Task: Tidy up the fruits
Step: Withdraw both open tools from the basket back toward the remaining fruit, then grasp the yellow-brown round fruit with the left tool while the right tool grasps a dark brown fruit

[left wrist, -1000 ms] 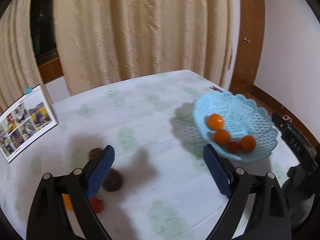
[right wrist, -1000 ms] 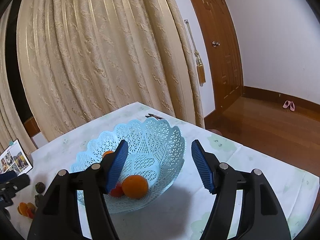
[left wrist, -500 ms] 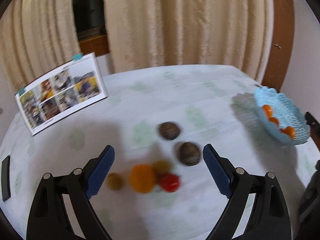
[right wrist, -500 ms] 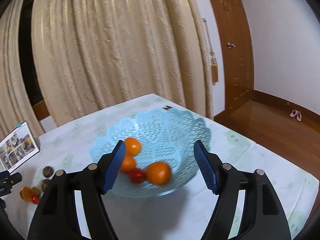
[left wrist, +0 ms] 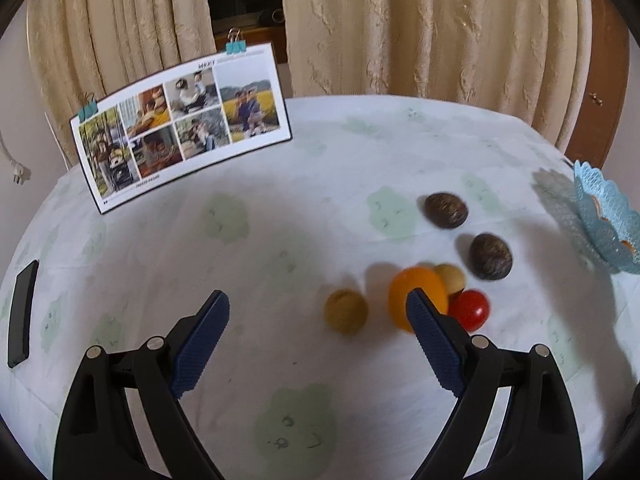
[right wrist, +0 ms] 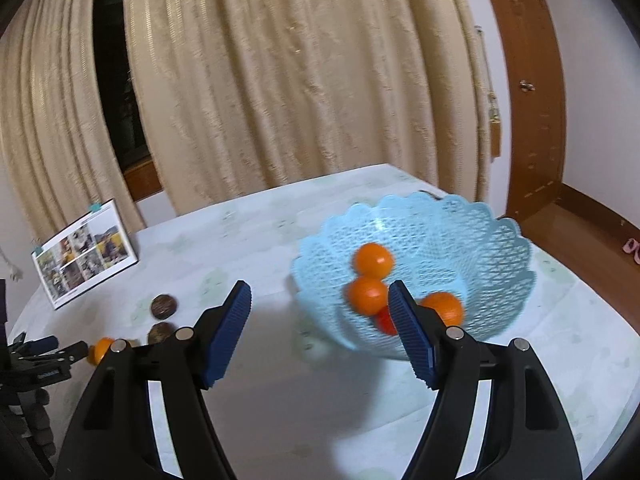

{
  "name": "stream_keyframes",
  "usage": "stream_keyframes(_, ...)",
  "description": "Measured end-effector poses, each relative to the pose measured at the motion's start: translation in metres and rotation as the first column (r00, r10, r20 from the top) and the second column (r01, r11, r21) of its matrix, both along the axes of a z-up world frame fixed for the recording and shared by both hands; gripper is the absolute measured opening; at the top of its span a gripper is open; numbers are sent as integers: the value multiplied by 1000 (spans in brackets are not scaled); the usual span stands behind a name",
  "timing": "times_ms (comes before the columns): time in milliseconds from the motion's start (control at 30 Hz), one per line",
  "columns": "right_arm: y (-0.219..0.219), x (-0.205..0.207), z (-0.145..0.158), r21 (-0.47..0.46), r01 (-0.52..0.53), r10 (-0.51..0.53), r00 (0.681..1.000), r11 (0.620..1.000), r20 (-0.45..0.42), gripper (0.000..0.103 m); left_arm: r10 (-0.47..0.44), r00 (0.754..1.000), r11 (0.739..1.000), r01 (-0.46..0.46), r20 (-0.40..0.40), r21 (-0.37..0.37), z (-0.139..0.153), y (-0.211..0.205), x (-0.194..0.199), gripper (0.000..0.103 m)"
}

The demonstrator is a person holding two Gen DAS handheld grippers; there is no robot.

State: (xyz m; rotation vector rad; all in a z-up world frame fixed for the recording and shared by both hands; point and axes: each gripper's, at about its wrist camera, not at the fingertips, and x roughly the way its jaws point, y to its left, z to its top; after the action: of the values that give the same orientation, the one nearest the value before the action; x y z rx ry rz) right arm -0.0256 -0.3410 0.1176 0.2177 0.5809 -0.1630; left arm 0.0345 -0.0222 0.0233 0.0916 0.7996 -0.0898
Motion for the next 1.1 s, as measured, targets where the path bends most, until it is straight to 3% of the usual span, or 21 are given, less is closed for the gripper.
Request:
stream_keyframes(67, 9, 3, -1, -2, -28, 28, 1000, 1000, -9, 73, -2, 1000, 1000, 2, -16, -7, -5, 4, 0, 87)
stream_keyframes(233, 27, 10, -5, 3, -83, 83, 996, 997, -34, 73, -15, 999, 1000, 14, -50, -28, -13, 6, 4, 66)
stream_keyframes(467, 46, 22, -12, 28, -159, 160, 984, 987, -73, 73, -54, 995, 997, 49, -83, -62, -21, 3, 12, 56)
stream_keyframes(733, 71, 37, -20, 59, -274, 279, 950, 960, -138, 73, -87, 992, 992, 78, -95, -100, -25, -2, 17, 27)
stream_keyframes(1100, 105, 67, -37, 89, -370, 381, 893, 925, -239, 72, -58, 996, 993, 50, -70, -105, -16, 3, 9, 27)
